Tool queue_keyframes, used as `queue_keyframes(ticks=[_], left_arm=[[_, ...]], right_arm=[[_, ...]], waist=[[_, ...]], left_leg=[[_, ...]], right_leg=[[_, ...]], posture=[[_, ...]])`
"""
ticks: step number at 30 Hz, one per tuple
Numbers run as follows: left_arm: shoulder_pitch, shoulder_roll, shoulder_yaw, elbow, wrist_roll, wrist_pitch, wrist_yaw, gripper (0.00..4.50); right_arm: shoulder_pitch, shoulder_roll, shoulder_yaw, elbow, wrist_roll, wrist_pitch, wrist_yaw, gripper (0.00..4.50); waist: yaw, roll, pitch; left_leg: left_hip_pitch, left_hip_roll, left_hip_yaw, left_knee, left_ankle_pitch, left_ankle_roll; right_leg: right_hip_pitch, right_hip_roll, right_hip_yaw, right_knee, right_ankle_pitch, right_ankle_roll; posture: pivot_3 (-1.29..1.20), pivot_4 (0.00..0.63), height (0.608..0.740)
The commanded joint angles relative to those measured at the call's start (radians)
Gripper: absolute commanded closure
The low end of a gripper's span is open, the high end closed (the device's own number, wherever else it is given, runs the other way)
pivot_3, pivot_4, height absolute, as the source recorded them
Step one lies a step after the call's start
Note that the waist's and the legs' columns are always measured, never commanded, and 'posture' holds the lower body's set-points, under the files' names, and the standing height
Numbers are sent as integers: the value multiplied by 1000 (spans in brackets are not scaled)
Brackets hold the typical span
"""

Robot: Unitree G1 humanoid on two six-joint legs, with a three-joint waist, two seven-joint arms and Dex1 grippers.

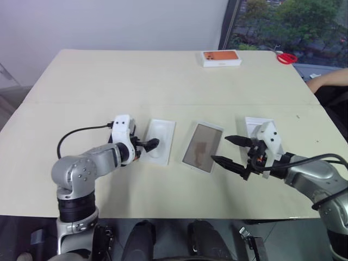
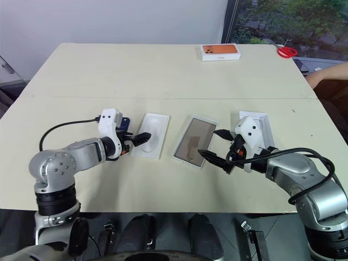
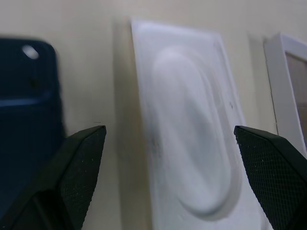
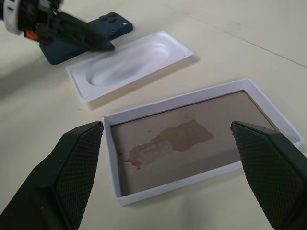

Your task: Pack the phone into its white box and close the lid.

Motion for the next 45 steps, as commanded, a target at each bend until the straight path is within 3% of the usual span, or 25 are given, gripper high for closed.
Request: queue_keyframes(ticks=[1, 6, 9, 16, 24, 29, 35, 45], left_arm=[[-40, -27, 44, 0, 19, 81, 24, 0], [-82, -106, 112, 24, 35, 164, 35, 0], [-84, -136, 151, 34, 40, 166, 55, 830], [-103, -135, 210, 35, 58, 166, 67, 4440], [-202, -128, 325, 7, 38, 142, 2, 4481], [-241, -163, 256, 3, -102, 166, -63, 4481], [-275, -270, 230, 100, -233, 166, 21, 4481], [-276, -343, 147, 277, -244, 166, 148, 4481]], right_arm=[[3, -15, -25, -45, 21, -8, 4, 39], [3, -27, -20, -44, 27, -14, 13, 39], [4, -26, -8, -42, 19, -20, 13, 0], [2, -26, -5, -47, 22, -17, 14, 0], [-6, -28, -8, -51, 26, -10, 8, 0], [-12, -54, -43, -16, 2, -22, 10, 0], [-6, -88, -82, 13, -21, -44, 15, 0], [23, -120, -144, 62, -71, -81, 33, 0]], waist=[[-1, 0, 0], [0, 0, 0], [1, 0, 0], [0, -1, 1], [0, -3, 2], [5, -3, 2], [3, -5, 3], [3, -6, 4]], left_leg=[[0, 0, 0, 0, 0, 0], [0, -1, 0, 1, 0, 0], [0, -1, 0, 1, 0, -1], [0, -1, 0, 1, 1, -1], [0, -2, 0, 0, 1, -2], [-2, -3, 0, 0, 2, -3], [-2, -3, 0, 1, 2, -4], [-2, -3, 0, 1, 2, -4]], right_leg=[[0, 0, 0, 0, 0, 0], [1, 0, 0, 0, 0, 0], [1, -1, 0, 0, 0, 0], [1, -1, 0, 0, 0, 1], [0, -1, 0, 0, 0, 1], [0, -3, 0, -1, 0, 1], [0, -3, 0, -1, 1, 3], [0, -3, 0, -1, 1, 3]], posture=[[0, 150, 740], [0, 150, 740], [0, 150, 740], [0, 150, 740], [0, 150, 740], [0, 150, 740], [0, 150, 740], [0, 150, 740]])
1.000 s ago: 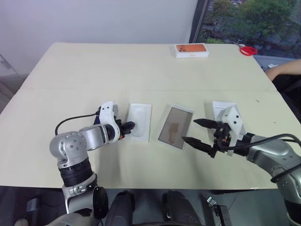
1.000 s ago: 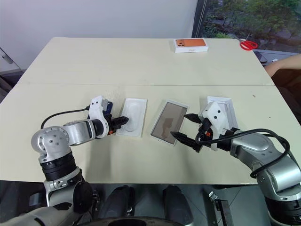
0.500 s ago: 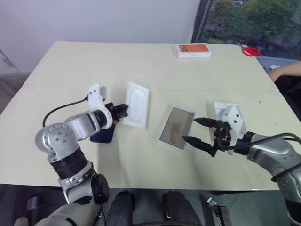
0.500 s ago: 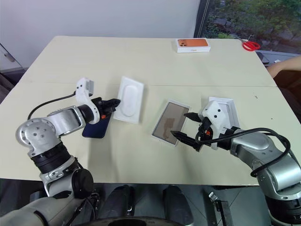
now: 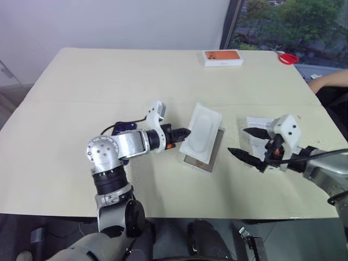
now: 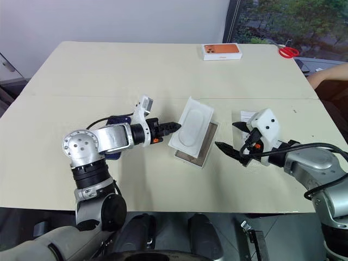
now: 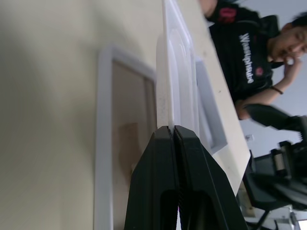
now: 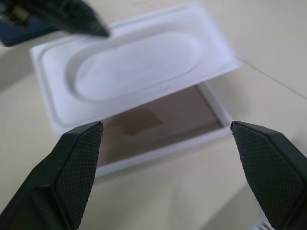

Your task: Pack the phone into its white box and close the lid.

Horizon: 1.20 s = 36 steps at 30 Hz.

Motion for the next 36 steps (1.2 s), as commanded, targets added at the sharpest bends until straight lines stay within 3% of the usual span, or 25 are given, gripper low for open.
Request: queue_keyframes(ticks=[1, 18, 21, 28, 33, 35, 36], left_arm=[[-14, -28, -30, 16, -2, 8, 12, 4481], [-19, -55, -58, 21, 48, 8, 58, 4481], [-21, -57, -57, 22, 54, 8, 50, 3610], [-28, -41, -41, 24, 28, 8, 27, 155], [-41, 72, -20, -5, -24, 8, -36, 71], [-43, 153, -45, -45, -4, -28, -94, 71], [-27, 225, -106, -87, 26, -76, -149, 25]], right_arm=[[10, -20, -45, -9, -10, -26, 11, 0], [13, -9, -21, -28, -26, -23, -2, 0], [8, -9, -18, -24, -26, -24, -1, 0], [0, -8, -12, -19, -27, -27, 1, 0], [-10, -5, -2, -25, -21, -15, -5, 0], [-24, 0, 19, -29, -14, 10, -16, 0], [-38, 4, 43, -30, -25, 21, -31, 260]], waist=[[1, 0, 0], [1, 0, 0], [1, 0, 0], [1, 0, 0], [-3, 0, 0], [-5, 0, 0], [-5, 0, 0]], left_leg=[[0, 0, 0, 0, 0, 0], [0, 0, 0, 0, 0, -1], [0, 0, 0, 0, 0, -1], [0, 0, 0, 0, 0, -1], [0, 0, 0, 0, 1, -1], [0, 0, 0, -1, 1, -1], [0, 0, 0, -2, 1, -2]], right_leg=[[0, 0, 0, 0, 0, 0], [0, 0, 0, 0, 0, 0], [0, 0, 0, 0, 0, 0], [0, 0, 0, 0, 0, 0], [0, 0, 0, 0, 0, 0], [-1, 0, 0, 0, 0, 0], [-1, 0, 0, 0, 0, 0]], posture=[[0, 150, 740], [0, 150, 740], [0, 150, 740], [0, 150, 740], [0, 150, 740], [0, 150, 740], [0, 150, 740]])
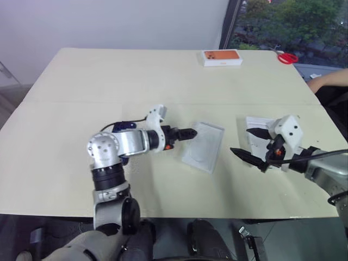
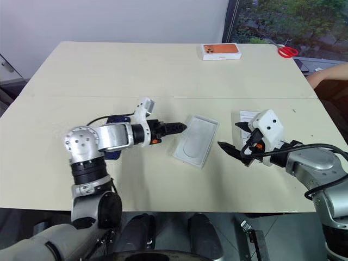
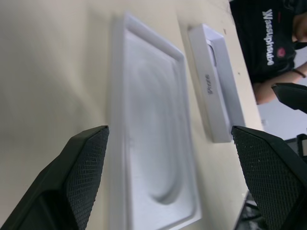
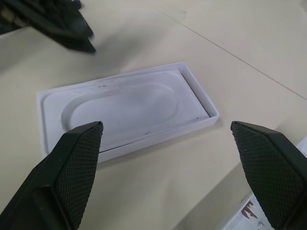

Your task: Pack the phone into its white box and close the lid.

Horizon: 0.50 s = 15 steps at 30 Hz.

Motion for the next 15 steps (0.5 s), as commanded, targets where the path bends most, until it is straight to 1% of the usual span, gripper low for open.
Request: queue_keyframes(ticks=[1, 2, 4, 5, 6, 8, 9, 11, 13, 15], left_arm=[[4, 150, -119, -130, 42, -107, -143, 0], [26, 210, -181, -163, 80, -166, -195, 0], [111, 381, -322, -236, 208, -375, -359, 0], [154, 451, -367, -257, 257, -467, -438, 0], [194, 503, -394, -269, 294, -552, -509, 0], [263, 574, -420, -277, 344, -689, -627, 0], [299, 609, -433, -283, 374, -762, -687, 0], [362, 660, -448, -286, 416, -874, -787, 0], [410, 692, -447, -280, 428, -938, -864, 0], [461, 721, -437, -275, 434, -997, -938, 0]], right_arm=[[-43, 6, 43, -30, -8, 26, -34, 560], [-54, 9, 58, -29, -6, 40, -42, 844], [-102, 25, 121, -30, -5, 97, -74, 1942], [-141, 48, 152, -20, -6, 140, -109, 2359], [-179, 65, 185, -7, -18, 184, -144, 2898], [-247, 102, 243, 31, -55, 241, -203, 3956], [-280, 124, 272, 52, -75, 254, -226, 4412], [-325, 152, 324, 83, -110, 268, -252, 4468], [-357, 165, 377, 108, -142, 279, -261, 4468], [-393, 183, 441, 148, -187, 277, -271, 4468]], waist=[[-1, -1, 0], [0, -1, 1], [-2, 0, 0], [-5, 1, 0], [-5, 1, 1], [-3, 2, 2], [0, 2, 2], [5, 2, 2], [9, 2, 2], [5, 2, 2]], left_leg=[[0, 0, 0, -2, 1, -2], [1, 0, 0, -4, 3, -5], [2, 0, 0, -7, 4, -7], [3, 0, 1, -9, 5, -9], [3, 1, 1, -9, 6, -11], [3, 1, 1, -10, 6, -10], [2, 1, 1, -10, 6, -10], [0, 1, 1, -9, 6, -9], [-2, 1, 1, -9, 5, -8], [-8, 1, 1, -7, 5, -7]], right_leg=[[0, 0, 0, 0, 0, 0], [-1, 0, 0, 0, 0, 0], [-1, -1, 0, -1, 0, 0], [-1, -1, 1, -1, 0, 0], [-1, 0, 1, -1, 0, 0], [-3, -1, 1, -1, 0, -1], [-4, -1, 1, -1, 0, -2], [-5, -1, 1, -1, 0, -2], [-6, -2, 0, -2, -1, -5], [-10, -3, 0, -3, -1, -5]], posture=[[0, 150, 740], [0, 150, 740], [0, 150, 740], [0, 150, 740], [0, 150, 740], [0, 150, 740], [0, 150, 740], [0, 150, 740], [0, 150, 740], [0, 150, 740]])
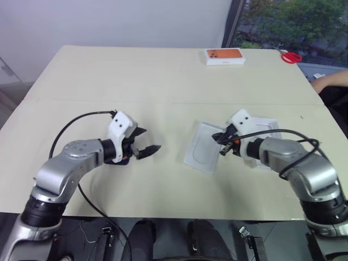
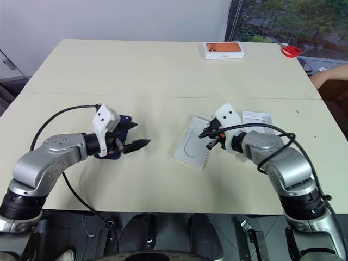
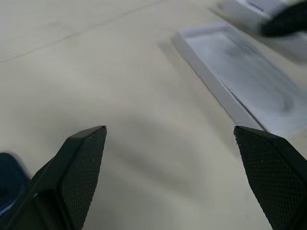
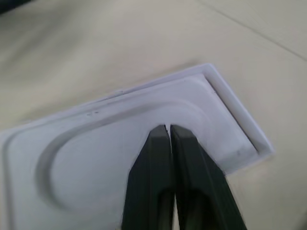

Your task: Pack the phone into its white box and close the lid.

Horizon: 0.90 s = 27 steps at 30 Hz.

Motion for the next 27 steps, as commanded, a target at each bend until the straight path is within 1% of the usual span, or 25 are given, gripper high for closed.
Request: queue_keyframes(ticks=[1, 3, 6, 10, 13, 18, 21, 24, 27], left_arm=[[65, 42, 23, -25, 7, -115, -141, 0], [103, 58, 42, -31, -8, -136, -192, 0], [146, 75, 67, -47, -23, -145, -235, 0], [166, 64, 83, -57, -24, -144, -230, 0], [180, 53, 88, -74, -26, -133, -217, 0], [200, 34, 77, -105, -20, -121, -189, 0], [204, 29, 83, -110, -26, -110, -177, 0], [202, 28, 111, -95, -37, -88, -157, 0], [200, 25, 155, -74, -58, -65, -135, 0]], right_arm=[[-66, 39, 80, 70, -88, -13, -37, 4468], [-100, 62, 117, 133, -143, -31, -60, 4468], [-140, 100, 139, 220, -205, -59, -89, 4468], [-168, 130, 154, 305, -271, -115, -100, 4468], [-173, 148, 156, 325, -294, -134, -90, 4468], [-151, 133, 156, 278, -317, -154, -47, 4468], [-126, 104, 143, 199, -297, -158, 19, 4468], [-94, 47, 147, 90, -274, -158, 106, 4468], [-97, 51, 160, 59, -277, -135, 120, 4468]], waist=[[-4, 0, 0], [-7, 0, 0], [-8, 0, 0], [-9, 0, 0], [-10, 0, 0], [-10, 1, 0], [-9, 1, 0], [-9, 1, 0], [-14, 1, 0]], left_leg=[[-3, 0, 0, 1, 0, 1], [-6, 0, 0, 2, 0, 1], [-6, 1, 1, 1, 0, 1], [-6, 1, 0, 1, 0, 1], [-6, 1, 0, 2, 0, 2], [-5, 1, 0, 3, 0, 2], [-5, 1, 0, 2, 0, 2], [-5, 1, -1, 2, 0, 2], [-5, 1, -1, 2, 0, 2]], right_leg=[[-3, 0, 0, 0, 1, 2], [-7, 0, 0, 1, 2, 3], [-8, 1, 0, 2, 2, 3], [-8, 2, -1, 3, 2, 3], [-7, 2, 0, 3, 2, 3], [-7, 2, 0, 4, 2, 3], [-7, 2, -1, 4, 2, 3], [-7, 2, -1, 4, 2, 3], [-7, 2, -1, 4, 2, 3]], posture=[[0, 150, 740], [0, 150, 740], [0, 150, 740], [0, 150, 740], [0, 150, 740], [0, 150, 740], [0, 150, 740], [0, 150, 740], [0, 150, 740]])
